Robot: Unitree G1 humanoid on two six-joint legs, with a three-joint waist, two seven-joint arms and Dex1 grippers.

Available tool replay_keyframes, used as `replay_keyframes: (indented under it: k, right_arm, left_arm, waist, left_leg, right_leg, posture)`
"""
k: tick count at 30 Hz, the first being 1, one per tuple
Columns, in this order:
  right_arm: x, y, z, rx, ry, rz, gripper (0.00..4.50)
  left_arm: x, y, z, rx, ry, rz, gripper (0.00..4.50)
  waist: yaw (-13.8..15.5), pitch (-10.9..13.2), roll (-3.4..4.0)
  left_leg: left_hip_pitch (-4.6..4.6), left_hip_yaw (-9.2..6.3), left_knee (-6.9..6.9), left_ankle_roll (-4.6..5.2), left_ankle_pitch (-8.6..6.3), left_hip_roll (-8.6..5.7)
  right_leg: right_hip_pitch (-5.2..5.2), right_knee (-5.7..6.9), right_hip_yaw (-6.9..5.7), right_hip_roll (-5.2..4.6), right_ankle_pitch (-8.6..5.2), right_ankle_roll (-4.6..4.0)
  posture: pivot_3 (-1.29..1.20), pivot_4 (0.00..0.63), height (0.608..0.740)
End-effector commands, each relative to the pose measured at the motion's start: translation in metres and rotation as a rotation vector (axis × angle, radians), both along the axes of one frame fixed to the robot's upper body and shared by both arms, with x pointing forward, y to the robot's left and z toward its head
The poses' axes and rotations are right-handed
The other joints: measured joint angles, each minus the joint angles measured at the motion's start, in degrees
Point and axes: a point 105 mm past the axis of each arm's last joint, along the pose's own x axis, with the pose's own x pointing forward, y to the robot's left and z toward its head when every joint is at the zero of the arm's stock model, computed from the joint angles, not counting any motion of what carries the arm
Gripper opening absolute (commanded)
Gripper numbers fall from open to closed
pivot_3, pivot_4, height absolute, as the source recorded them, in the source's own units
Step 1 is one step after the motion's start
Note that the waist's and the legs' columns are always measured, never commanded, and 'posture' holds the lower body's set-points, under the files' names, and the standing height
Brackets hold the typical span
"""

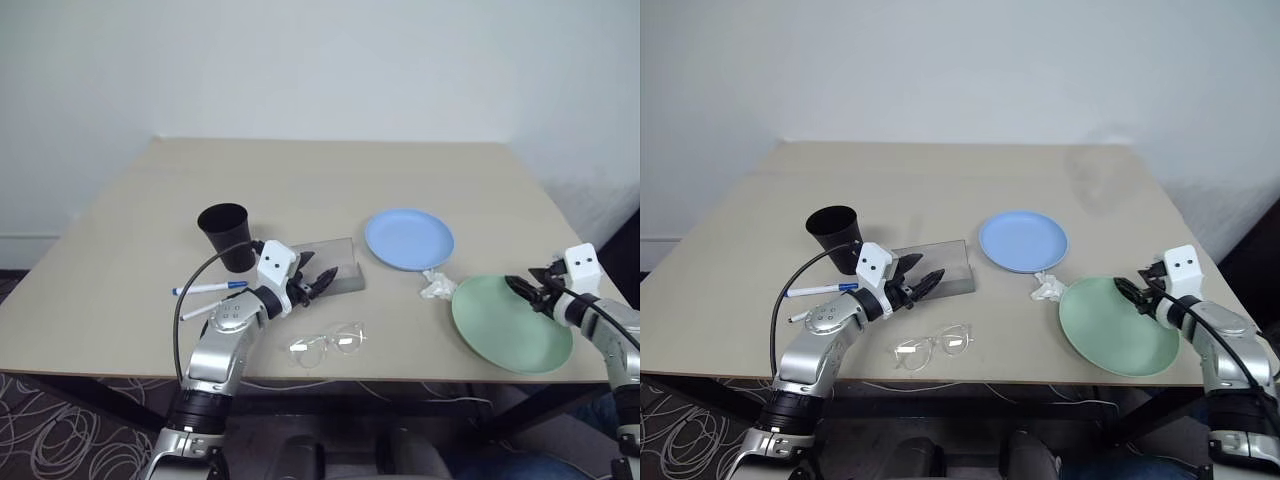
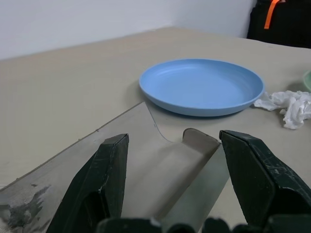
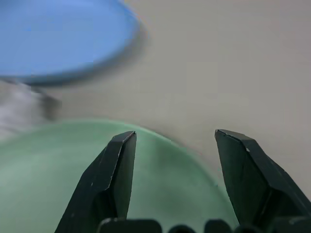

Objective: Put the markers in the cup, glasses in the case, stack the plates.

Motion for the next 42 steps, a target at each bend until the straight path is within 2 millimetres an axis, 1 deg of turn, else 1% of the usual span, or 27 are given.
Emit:
replay_keyframes:
  k: [1, 5, 10, 13, 17, 19, 21, 25, 27, 29, 31, 34, 35, 39, 42]
  right_arm:
    - [0.006, -0.019, 0.015, -0.045, -0.013, -0.044, 2.82]
    - [0.005, -0.029, 0.013, -0.019, 0.038, -0.081, 2.82]
    - [-0.003, -0.029, 0.005, 0.015, 0.136, -0.071, 2.82]
    - [-0.007, -0.026, 0.001, 0.035, 0.177, -0.054, 2.82]
    - [-0.007, -0.023, 0.001, 0.038, 0.193, -0.032, 2.82]
    - [-0.007, -0.022, 0.001, 0.041, 0.197, -0.029, 2.82]
    - [-0.006, -0.022, 0.001, 0.042, 0.199, -0.029, 2.82]
    - [-0.005, -0.022, 0.001, 0.048, 0.203, -0.033, 2.82]
    - [-0.004, -0.022, 0.002, 0.052, 0.201, -0.033, 2.42]
    - [-0.003, -0.022, 0.003, 0.054, 0.200, -0.034, 1.90]
    - [-0.003, -0.022, 0.003, 0.055, 0.199, -0.036, 1.13]
    - [-0.001, -0.022, 0.004, 0.054, 0.197, -0.042, 0.14]
    - [0.000, -0.022, 0.004, 0.052, 0.195, -0.045, 0.04]
    - [0.005, -0.022, 0.005, 0.054, 0.187, -0.049, 0.04]
    - [0.009, -0.019, 0.007, 0.074, 0.175, -0.028, 0.04]
  left_arm:
    - [0.000, -0.011, 0.017, -0.024, -0.057, -0.052, 3.12]
    - [-0.003, -0.014, 0.019, -0.038, -0.054, -0.082, 3.12]
    - [-0.010, -0.020, 0.020, -0.062, -0.043, -0.137, 3.12]
    - [-0.019, -0.028, 0.020, -0.079, -0.016, -0.212, 3.12]
    - [-0.040, -0.042, 0.020, -0.104, 0.048, -0.362, 3.12]
    - [-0.047, -0.045, 0.018, -0.094, 0.070, -0.405, 3.12]
    - [-0.049, -0.047, 0.018, -0.093, 0.077, -0.417, 3.12]
    - [-0.046, -0.045, 0.018, -0.083, 0.075, -0.402, 3.12]
    - [-0.044, -0.045, 0.018, -0.078, 0.072, -0.393, 3.16]
    - [-0.043, -0.044, 0.018, -0.076, 0.071, -0.389, 3.16]
    - [-0.042, -0.044, 0.017, -0.073, 0.072, -0.384, 3.16]
    - [-0.041, -0.044, 0.016, -0.069, 0.072, -0.378, 3.16]
    - [-0.041, -0.044, 0.016, -0.068, 0.072, -0.376, 3.16]
    - [-0.040, -0.043, 0.015, -0.066, 0.072, -0.371, 3.16]
    - [-0.040, -0.043, 0.014, -0.063, 0.074, -0.367, 3.16]
  waist:
    - [-0.1, 0.0, 0.00]
    - [-0.4, 0.0, 0.00]
    - [-0.7, 0.0, 0.00]
    - [-1.0, 0.0, -0.01]
    - [-1.2, 0.0, -0.01]
    - [-1.2, 0.0, 0.00]
    - [-1.2, 0.0, 0.00]
    - [-1.2, 0.0, -0.02]
    - [-1.2, 0.0, -0.02]
    - [-1.2, 0.0, -0.02]
    - [-1.2, 0.0, -0.02]
    - [-1.2, 0.0, -0.03]
    - [-1.3, 0.0, -0.04]
    - [-1.2, 0.0, -0.12]
    - [-1.3, 0.0, -0.13]
  left_leg:
    - [0.01, 0.00, 0.00, 0.00, 0.00, 0.00]
    - [0.03, 0.01, 0.00, 0.00, 0.00, 0.01]
    - [0.01, -0.02, 0.00, 0.01, 0.01, 0.00]
    - [0.00, -0.03, 0.00, 0.01, 0.00, -0.08]
    - [0.01, 0.03, -0.01, 0.06, -0.03, -0.14]
    - [0.02, 0.04, 0.00, 0.06, -0.03, -0.14]
    - [0.02, 0.03, 0.00, 0.06, -0.03, -0.16]
    - [0.02, 0.06, 0.06, 0.09, -0.01, -0.20]
    - [0.03, 0.09, 0.07, 0.09, -0.01, -0.20]
    - [0.04, 0.09, 0.07, 0.09, -0.01, -0.20]
    - [0.05, 0.07, 0.06, 0.10, -0.01, -0.20]
    - [0.05, 0.06, 0.05, 0.10, -0.01, -0.20]
    - [0.06, 0.08, 0.05, 0.10, -0.01, -0.19]
    - [0.08, 0.10, 0.12, 0.12, 0.01, -0.23]
    - [0.10, 0.08, 0.12, 0.15, 0.02, -0.42]
  right_leg:
    - [0.00, 0.00, 0.00, 0.00, 0.00, 0.00]
    - [0.00, 0.01, 0.03, 0.01, 0.00, 0.00]
    - [0.01, 0.01, 0.02, 0.01, 0.01, 0.01]
    - [0.02, 0.02, 0.13, 0.01, 0.01, 0.03]
    - [0.01, 0.01, 0.28, 0.01, 0.01, 0.16]
    - [0.01, 0.01, 0.30, 0.01, 0.01, 0.17]
    - [0.01, 0.02, 0.33, 0.01, 0.01, 0.17]
    - [0.02, 0.01, 0.42, 0.01, 0.00, 0.18]
    - [0.01, 0.01, 0.46, 0.01, 0.00, 0.19]
    - [0.01, 0.01, 0.47, 0.02, 0.00, 0.19]
    - [0.01, 0.01, 0.46, 0.03, 0.01, 0.19]
    - [0.01, 0.02, 0.46, 0.04, 0.01, 0.20]
    - [0.01, 0.01, 0.48, 0.04, 0.01, 0.20]
    - [0.04, 0.01, 0.57, 0.04, 0.03, 0.23]
    - [0.03, 0.01, 0.78, 0.03, 0.14, 0.41]
  posture:
    - [0.00, 0.000, 0.721]
    - [0.00, 0.000, 0.721]
    - [0.00, 0.000, 0.721]
    - [0.00, 0.000, 0.721]
    - [0.00, 0.000, 0.721]
    - [0.00, 0.000, 0.721]
    - [0.00, 0.000, 0.721]
    - [0.00, 0.000, 0.721]
    - [0.00, 0.000, 0.721]
    - [0.00, 0.000, 0.721]
    - [0.00, 0.000, 0.721]
    - [0.00, 0.000, 0.721]
    - [0.00, 0.000, 0.721]
    - [0.00, 0.000, 0.721]
    - [0.00, 0.000, 0.721]
